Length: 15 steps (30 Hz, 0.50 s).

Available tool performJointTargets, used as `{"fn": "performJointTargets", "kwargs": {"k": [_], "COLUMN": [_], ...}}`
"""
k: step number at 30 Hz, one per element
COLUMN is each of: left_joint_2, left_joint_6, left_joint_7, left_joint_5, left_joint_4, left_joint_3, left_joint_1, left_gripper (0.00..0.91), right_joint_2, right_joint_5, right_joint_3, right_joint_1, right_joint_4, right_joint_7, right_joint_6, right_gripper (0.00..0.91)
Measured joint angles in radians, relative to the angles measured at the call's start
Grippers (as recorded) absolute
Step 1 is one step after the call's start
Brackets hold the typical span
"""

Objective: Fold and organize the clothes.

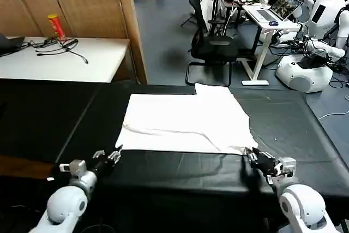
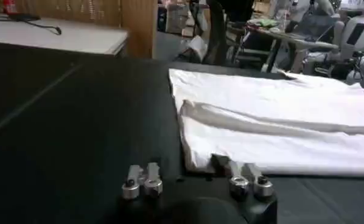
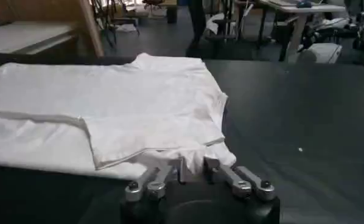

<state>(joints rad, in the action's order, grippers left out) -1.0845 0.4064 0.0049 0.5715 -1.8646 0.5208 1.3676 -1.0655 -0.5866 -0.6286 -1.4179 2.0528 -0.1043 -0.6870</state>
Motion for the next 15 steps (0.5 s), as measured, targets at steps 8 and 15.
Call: {"fn": "performJointTargets", "kwargs": {"k": [8,15], "left_joint_2": [0.053,0.106], "left_joint_6": [0.063,0.082], "left_joint_7": [-0.048,-0.051], "left_joint_5": [-0.038,-0.069], "left_joint_4": [-0.086,-0.179], "left_joint_3": [0.021,0.07], "left_joint_1": [0.068,0.172], "left_gripper": [0.0,0.0], "right_joint_2": [0.049,0.09], "right_joint_5": [-0.096,-0.119], "right_joint_3": [-0.023,-0.035], "right_joint_1": [-0.068,-0.17], "right_joint_4": [0.09,0.169], "right_joint_7": [-0.097,-0.134], "right_joint_6": [-0.049,-0.049], "right_gripper": [0.0,0.0]}}
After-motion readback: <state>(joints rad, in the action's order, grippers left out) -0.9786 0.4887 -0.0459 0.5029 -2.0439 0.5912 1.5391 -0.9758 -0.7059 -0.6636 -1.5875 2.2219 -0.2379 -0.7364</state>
